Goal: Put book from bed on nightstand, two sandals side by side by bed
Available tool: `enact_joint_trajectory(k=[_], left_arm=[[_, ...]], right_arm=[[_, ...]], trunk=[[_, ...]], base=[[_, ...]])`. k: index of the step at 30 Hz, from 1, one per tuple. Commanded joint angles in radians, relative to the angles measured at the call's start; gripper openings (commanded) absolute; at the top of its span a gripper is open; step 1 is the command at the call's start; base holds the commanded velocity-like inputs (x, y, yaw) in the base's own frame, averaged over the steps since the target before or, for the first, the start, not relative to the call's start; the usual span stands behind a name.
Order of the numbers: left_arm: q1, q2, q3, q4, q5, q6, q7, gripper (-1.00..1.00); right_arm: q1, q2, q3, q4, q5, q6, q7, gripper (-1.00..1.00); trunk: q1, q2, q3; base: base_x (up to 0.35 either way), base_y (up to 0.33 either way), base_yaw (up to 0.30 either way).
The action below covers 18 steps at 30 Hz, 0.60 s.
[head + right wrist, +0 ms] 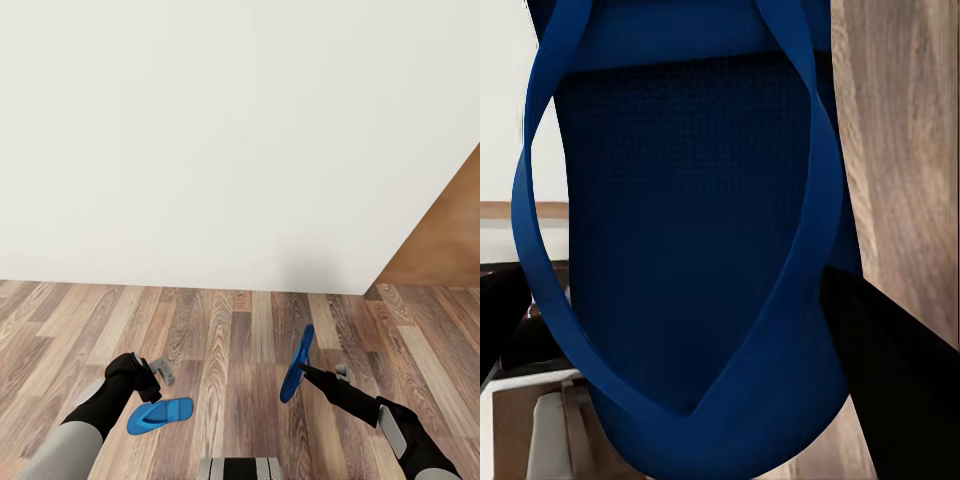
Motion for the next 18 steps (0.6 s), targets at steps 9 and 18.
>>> enact_joint_trajectory(k=[9, 18], left_arm=[[-0.001, 0.001, 0.0, -0.002, -0.006, 0.003, -0.004, 1.0], [-0.001, 0.001, 0.0, -0.002, -0.006, 0.004, -0.002, 1.0]], right_arm=[[0.0, -0.001, -0.001, 0.0, -0.006, 0.008, 0.001, -1.0], [0.0, -0.003, -0.001, -0.001, -0.007, 0.009, 0.009, -1.0]], trunk=[[0.004, -0.002, -0.036], [0.008, -0.005, -0.07]], base=[[0.0, 0.0, 0.0], [0.0, 0.0, 0.0]])
